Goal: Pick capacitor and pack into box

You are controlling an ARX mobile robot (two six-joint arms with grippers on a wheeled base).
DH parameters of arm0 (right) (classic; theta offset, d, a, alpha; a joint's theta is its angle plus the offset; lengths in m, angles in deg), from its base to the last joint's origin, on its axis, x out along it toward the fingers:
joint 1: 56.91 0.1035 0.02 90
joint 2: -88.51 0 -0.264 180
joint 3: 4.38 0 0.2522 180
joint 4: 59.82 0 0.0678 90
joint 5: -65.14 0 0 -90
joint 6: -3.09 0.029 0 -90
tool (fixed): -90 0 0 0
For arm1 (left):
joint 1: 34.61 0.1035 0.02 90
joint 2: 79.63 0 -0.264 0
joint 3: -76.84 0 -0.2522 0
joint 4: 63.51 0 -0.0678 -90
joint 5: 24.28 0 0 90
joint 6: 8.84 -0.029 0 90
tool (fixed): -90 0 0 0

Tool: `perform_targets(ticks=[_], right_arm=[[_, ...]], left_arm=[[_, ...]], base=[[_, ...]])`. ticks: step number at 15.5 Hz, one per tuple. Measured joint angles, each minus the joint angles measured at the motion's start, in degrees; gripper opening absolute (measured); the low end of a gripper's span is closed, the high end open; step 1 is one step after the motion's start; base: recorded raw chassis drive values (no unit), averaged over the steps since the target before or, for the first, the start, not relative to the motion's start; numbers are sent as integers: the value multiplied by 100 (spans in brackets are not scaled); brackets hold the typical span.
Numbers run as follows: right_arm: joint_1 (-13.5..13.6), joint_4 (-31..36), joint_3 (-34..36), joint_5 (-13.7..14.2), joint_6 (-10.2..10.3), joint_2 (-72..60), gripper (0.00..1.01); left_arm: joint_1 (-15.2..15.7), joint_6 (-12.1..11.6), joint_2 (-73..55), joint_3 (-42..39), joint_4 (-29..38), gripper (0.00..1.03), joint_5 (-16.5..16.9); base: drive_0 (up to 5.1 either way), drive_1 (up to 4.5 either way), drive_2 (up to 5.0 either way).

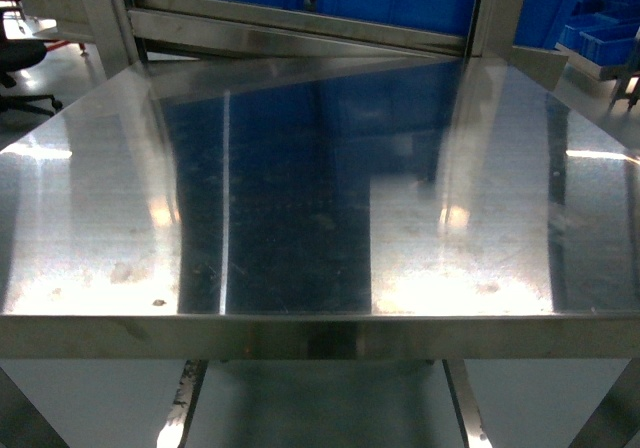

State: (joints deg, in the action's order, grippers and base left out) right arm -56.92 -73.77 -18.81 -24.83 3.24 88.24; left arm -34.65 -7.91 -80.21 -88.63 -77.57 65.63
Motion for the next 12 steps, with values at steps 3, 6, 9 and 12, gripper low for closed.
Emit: perform_targets(ticks=[3,6,9,12], right_arm=[[0,-15,0,0,7,0,98],[0,-7,0,-2,0,0,98],[0,-11,0,-4,-2,0,98],[0,-11,0,-4,-4,0,98]], left_arm=[[0,-15,0,0,-7,44,9],[0,-15,0,0,-11,44,9],[0,-15,0,0,-11,44,7],[0,-22,0,0,-9,44,4]], base=[[0,0,0],[0,0,0],[0,0,0],[0,0,0]])
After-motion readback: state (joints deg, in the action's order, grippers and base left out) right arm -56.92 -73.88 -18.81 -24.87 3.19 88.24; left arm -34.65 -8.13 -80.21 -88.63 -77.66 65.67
